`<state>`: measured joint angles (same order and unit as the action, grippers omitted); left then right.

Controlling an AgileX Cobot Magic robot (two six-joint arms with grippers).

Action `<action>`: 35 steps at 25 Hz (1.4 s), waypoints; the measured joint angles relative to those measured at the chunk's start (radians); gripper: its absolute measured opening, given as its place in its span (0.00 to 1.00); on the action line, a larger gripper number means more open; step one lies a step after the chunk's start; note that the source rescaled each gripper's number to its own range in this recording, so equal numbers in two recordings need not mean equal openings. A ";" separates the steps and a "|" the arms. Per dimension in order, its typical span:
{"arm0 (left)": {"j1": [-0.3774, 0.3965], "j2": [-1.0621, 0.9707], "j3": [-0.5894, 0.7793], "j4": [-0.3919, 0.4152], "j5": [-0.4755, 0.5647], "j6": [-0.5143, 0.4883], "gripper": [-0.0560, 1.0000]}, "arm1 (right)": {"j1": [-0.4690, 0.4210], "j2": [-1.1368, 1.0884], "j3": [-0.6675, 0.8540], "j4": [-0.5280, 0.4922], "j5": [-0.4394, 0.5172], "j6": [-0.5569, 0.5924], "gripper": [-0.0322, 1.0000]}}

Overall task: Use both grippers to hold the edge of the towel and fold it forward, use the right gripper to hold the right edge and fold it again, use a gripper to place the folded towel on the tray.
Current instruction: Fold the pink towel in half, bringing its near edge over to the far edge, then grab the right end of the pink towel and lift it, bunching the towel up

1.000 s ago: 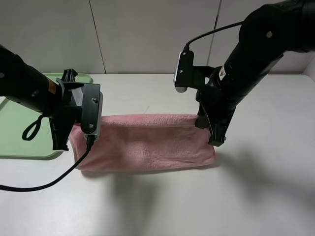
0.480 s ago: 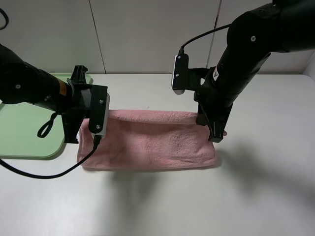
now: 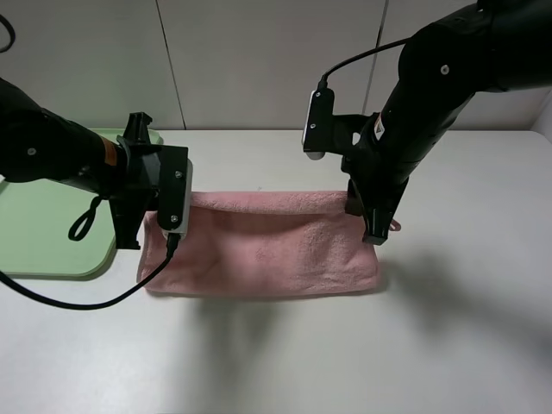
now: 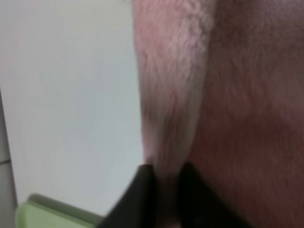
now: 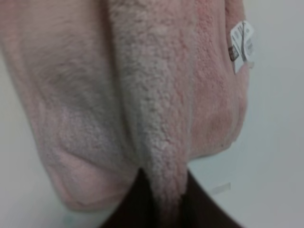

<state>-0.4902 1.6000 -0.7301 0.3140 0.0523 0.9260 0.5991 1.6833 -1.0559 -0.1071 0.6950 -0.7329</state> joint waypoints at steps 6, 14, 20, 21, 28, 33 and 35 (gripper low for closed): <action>0.002 0.012 0.036 -0.073 -0.107 -0.096 0.95 | 0.000 0.000 0.000 -0.100 -0.005 0.182 0.96; 0.002 0.013 0.077 -0.076 -0.173 -0.107 1.00 | 0.000 0.000 0.000 -0.130 -0.030 0.198 1.00; 0.002 -0.006 0.077 -0.077 -0.092 -0.114 1.00 | 0.000 0.000 0.000 -0.130 -0.030 0.199 1.00; 0.002 -0.027 0.077 -0.077 -0.064 -0.126 1.00 | 0.000 0.000 0.000 -0.130 -0.030 0.199 1.00; 0.002 -0.303 0.077 -0.077 0.262 -0.299 1.00 | 0.000 -0.020 0.000 -0.086 -0.032 0.211 1.00; 0.002 -0.564 0.077 -0.077 0.487 -0.447 0.99 | 0.000 -0.045 0.000 0.024 -0.023 0.231 1.00; 0.002 -0.676 0.077 -0.077 0.577 -0.517 0.99 | 0.000 -0.051 0.000 0.073 -0.007 0.239 1.00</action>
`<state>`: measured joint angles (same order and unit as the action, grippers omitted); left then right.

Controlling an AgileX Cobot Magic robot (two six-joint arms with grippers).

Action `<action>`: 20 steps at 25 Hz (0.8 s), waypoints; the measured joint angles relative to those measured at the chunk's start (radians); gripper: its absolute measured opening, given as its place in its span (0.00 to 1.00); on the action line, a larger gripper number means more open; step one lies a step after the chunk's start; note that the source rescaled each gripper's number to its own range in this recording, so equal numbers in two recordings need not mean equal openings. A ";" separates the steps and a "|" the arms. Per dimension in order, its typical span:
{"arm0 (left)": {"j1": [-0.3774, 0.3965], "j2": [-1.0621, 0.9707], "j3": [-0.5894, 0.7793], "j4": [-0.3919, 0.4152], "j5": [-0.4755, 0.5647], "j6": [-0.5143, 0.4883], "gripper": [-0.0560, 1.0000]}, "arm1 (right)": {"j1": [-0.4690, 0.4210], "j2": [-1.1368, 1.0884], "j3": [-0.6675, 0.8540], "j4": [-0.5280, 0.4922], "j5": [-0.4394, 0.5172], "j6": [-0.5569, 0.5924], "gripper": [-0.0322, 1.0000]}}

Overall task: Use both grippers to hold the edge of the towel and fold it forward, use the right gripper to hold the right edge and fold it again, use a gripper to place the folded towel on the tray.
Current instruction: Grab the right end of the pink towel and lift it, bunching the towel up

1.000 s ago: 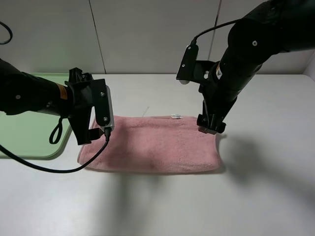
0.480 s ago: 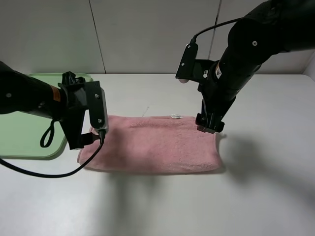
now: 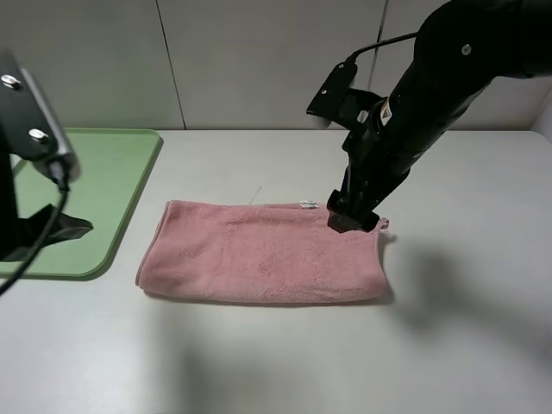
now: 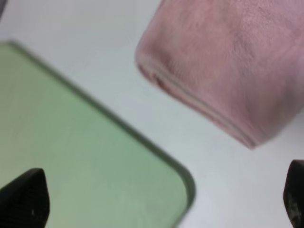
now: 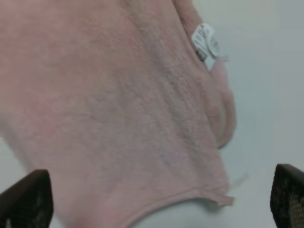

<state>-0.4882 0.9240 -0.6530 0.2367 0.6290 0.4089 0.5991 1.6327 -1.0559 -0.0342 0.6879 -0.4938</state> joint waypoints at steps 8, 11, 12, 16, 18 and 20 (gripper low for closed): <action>0.000 -0.472 0.000 0.000 0.320 -0.252 0.99 | 0.000 -0.001 0.000 0.177 0.061 0.002 1.00; 0.000 -0.614 0.000 -0.022 0.437 -0.325 0.99 | 0.000 -0.001 0.000 0.213 0.081 0.002 1.00; 0.000 -0.657 0.000 -0.041 0.462 -0.353 0.99 | 0.000 -0.001 0.000 0.222 0.084 0.003 1.00; 0.000 -0.765 0.001 -0.103 0.507 -0.440 0.99 | 0.000 -0.001 0.000 0.258 0.094 0.008 1.00; 0.000 -0.794 0.014 -0.123 0.513 -0.463 0.99 | 0.000 -0.001 0.000 0.272 0.096 0.017 1.00; 0.000 -0.811 0.042 -0.147 0.515 -0.473 0.99 | 0.000 -0.001 0.000 0.278 0.096 0.024 1.00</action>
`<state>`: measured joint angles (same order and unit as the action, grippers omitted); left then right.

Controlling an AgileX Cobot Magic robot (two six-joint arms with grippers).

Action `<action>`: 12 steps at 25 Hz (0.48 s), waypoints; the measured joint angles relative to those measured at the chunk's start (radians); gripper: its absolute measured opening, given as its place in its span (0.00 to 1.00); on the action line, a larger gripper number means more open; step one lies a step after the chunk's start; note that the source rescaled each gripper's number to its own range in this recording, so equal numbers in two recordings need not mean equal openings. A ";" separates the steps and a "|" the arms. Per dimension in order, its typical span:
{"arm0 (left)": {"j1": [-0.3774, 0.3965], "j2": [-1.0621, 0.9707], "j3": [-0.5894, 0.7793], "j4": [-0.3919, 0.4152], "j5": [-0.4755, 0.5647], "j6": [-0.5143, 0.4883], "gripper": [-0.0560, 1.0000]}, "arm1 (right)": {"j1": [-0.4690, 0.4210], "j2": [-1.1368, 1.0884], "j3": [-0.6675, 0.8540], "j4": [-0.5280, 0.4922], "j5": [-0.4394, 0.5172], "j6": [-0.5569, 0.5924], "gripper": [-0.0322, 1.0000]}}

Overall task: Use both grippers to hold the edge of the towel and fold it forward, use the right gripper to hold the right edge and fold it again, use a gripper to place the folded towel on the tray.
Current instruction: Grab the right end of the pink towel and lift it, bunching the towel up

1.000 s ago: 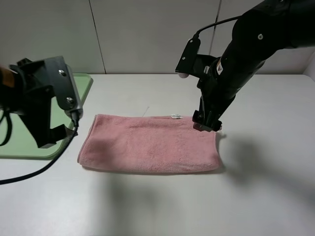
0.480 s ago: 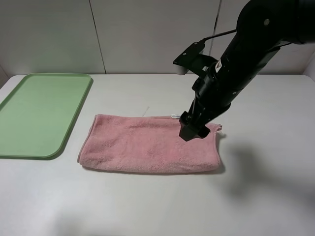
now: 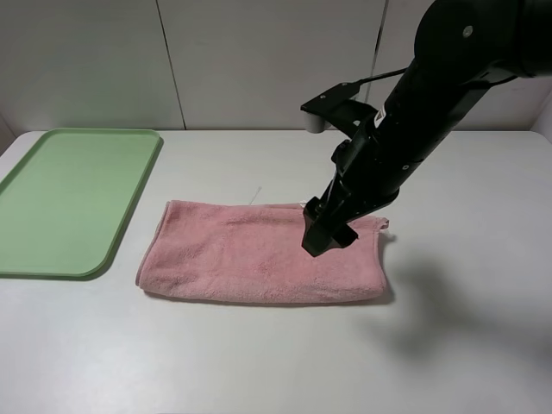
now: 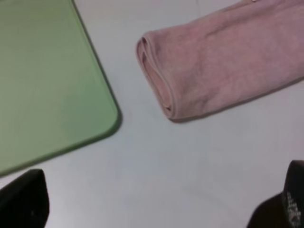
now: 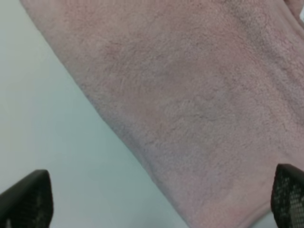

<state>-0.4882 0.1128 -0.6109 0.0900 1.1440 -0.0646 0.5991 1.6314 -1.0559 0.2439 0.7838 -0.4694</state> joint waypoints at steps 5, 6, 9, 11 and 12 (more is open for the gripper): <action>0.000 -0.016 0.085 -0.069 -0.005 -0.007 0.99 | 0.000 0.000 0.000 0.002 0.003 0.006 1.00; 0.000 -0.016 0.089 -0.071 -0.015 -0.008 0.99 | 0.000 0.000 0.000 0.002 0.003 0.007 1.00; 0.000 -0.016 0.115 -0.090 -0.065 -0.006 0.99 | 0.000 0.000 0.000 0.002 0.003 0.016 1.00; 0.000 -0.016 0.122 -0.100 -0.077 0.007 0.99 | 0.000 0.000 0.000 0.004 0.003 0.023 1.00; 0.000 -0.016 0.122 -0.106 -0.077 0.010 0.99 | 0.000 0.000 0.000 0.004 0.003 0.027 1.00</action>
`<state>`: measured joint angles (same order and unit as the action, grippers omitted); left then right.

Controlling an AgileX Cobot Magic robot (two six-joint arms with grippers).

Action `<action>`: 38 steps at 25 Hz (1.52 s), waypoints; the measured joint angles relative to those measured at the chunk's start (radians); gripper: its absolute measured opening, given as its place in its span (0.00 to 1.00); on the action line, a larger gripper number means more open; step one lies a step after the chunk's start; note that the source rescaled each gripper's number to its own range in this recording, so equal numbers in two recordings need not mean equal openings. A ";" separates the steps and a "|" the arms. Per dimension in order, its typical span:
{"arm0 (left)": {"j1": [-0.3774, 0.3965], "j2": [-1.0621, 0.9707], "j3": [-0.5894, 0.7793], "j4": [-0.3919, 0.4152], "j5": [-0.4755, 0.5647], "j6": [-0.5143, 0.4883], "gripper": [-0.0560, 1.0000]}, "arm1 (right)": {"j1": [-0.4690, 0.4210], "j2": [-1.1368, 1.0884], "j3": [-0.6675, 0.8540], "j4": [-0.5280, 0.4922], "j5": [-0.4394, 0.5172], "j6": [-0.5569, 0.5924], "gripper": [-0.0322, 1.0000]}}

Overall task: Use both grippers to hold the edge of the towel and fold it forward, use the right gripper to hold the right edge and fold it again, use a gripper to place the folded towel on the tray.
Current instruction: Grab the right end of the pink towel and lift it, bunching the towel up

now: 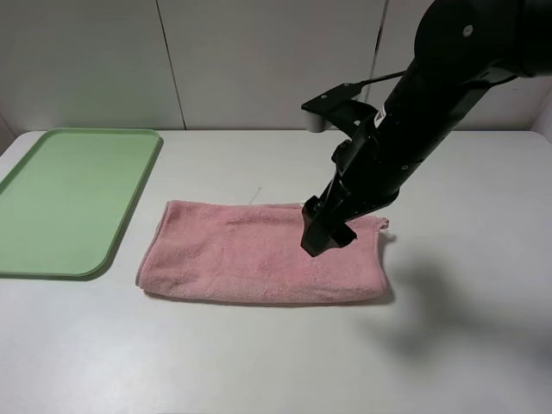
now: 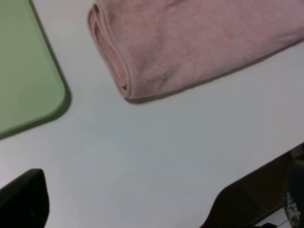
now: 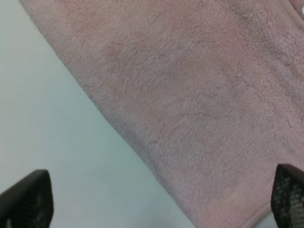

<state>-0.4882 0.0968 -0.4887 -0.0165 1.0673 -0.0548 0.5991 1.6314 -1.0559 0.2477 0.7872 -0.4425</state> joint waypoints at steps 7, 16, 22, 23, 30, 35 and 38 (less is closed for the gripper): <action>0.000 0.000 0.000 -0.008 -0.007 0.008 0.99 | 0.000 0.000 0.000 0.002 0.000 0.039 1.00; 0.109 0.000 0.000 -0.006 -0.010 0.010 0.98 | 0.000 0.000 0.000 0.014 0.000 0.190 1.00; 0.306 0.000 0.000 -0.006 -0.010 0.010 0.98 | 0.000 0.000 0.000 0.014 0.001 0.316 1.00; 0.330 0.000 0.000 -0.005 -0.010 0.010 0.98 | 0.000 0.000 0.000 0.014 0.001 0.343 1.00; 0.458 -0.013 0.000 -0.005 -0.014 0.010 0.98 | 0.000 0.000 0.000 0.005 -0.025 0.474 1.00; 0.503 -0.099 -0.001 0.000 -0.009 0.011 0.98 | 0.000 0.000 0.000 -0.057 -0.073 0.552 1.00; 0.514 -0.102 -0.001 0.025 -0.009 0.011 0.98 | 0.000 0.000 0.000 -0.107 -0.076 0.610 1.00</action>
<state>0.0255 -0.0053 -0.4898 0.0085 1.0580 -0.0439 0.5991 1.6314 -1.0559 0.1408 0.7113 0.1675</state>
